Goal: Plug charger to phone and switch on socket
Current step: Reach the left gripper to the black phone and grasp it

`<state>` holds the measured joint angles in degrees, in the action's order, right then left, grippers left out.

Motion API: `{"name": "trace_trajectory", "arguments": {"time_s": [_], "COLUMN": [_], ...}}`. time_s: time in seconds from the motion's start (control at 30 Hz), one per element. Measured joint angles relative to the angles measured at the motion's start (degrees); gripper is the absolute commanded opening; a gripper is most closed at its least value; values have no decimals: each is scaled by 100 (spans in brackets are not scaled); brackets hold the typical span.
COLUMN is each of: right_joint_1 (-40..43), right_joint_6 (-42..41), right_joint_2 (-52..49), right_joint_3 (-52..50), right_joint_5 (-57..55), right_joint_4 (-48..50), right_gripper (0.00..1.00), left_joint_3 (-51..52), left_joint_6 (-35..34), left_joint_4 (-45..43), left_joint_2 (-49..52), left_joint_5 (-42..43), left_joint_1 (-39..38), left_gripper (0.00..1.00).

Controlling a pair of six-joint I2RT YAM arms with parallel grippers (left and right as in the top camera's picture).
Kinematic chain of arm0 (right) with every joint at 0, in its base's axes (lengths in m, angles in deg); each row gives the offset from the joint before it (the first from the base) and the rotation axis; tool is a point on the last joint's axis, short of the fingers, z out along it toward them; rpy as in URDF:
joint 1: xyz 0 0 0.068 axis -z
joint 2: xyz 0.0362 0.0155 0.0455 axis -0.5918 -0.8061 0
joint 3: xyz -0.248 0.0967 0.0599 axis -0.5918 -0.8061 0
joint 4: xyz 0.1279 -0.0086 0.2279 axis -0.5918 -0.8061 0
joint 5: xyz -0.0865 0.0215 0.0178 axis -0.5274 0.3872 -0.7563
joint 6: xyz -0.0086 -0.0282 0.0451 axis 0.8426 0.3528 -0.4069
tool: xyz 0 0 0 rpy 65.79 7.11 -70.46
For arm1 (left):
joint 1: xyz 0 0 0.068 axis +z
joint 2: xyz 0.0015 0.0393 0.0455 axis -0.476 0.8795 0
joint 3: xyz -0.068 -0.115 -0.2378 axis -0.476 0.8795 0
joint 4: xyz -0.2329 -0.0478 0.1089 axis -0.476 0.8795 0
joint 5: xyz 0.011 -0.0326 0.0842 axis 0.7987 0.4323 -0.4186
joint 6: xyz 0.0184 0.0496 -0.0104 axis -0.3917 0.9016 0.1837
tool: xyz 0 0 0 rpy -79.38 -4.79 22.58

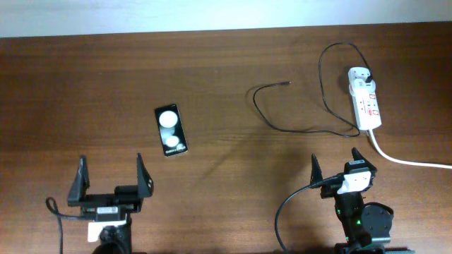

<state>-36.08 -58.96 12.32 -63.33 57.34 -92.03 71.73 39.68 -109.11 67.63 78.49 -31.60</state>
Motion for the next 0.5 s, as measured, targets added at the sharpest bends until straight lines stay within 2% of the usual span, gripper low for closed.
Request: {"name": "trace_trajectory", "arguments": {"time_s": [0.1,0.13,0.2,0.27,0.33,0.37,0.43,0.5], "right_joint_1": [0,0,0,0,0,0,0,0], "right_joint_6": [0,0,0,2,0,0,-2,0], "right_joint_2": [11,22,17,13,11,11,11,11], "right_joint_3": [0,0,0,0,0,0,0,0], "right_joint_5": [-2,0,-2,-2,-7,-4,-4,-4], "right_joint_4": [-2,-2,-2,-7,-7,-7,-9,-9], "right_gripper": [99,99,99,99,99,99,99,99], "left_joint_3": [-1279,-1646,-3010,-4557,-5746,-6710,-7597,-7744], "left_joint_6": [-63,-70,-87,-111,-304,-455,-560,-608], "left_joint_4": [634,1132,2439,4293,5766,6459,7523,8249], "left_joint_2": [1027,1261,2369,3425,4236,4959,5790,6214], "left_joint_5": [26,48,197,289,319,439,1108,1598], "left_joint_1": [0,0,0,0,0,0,11,9], "left_gripper": [99,99,99,99,99,99,99,99]}}
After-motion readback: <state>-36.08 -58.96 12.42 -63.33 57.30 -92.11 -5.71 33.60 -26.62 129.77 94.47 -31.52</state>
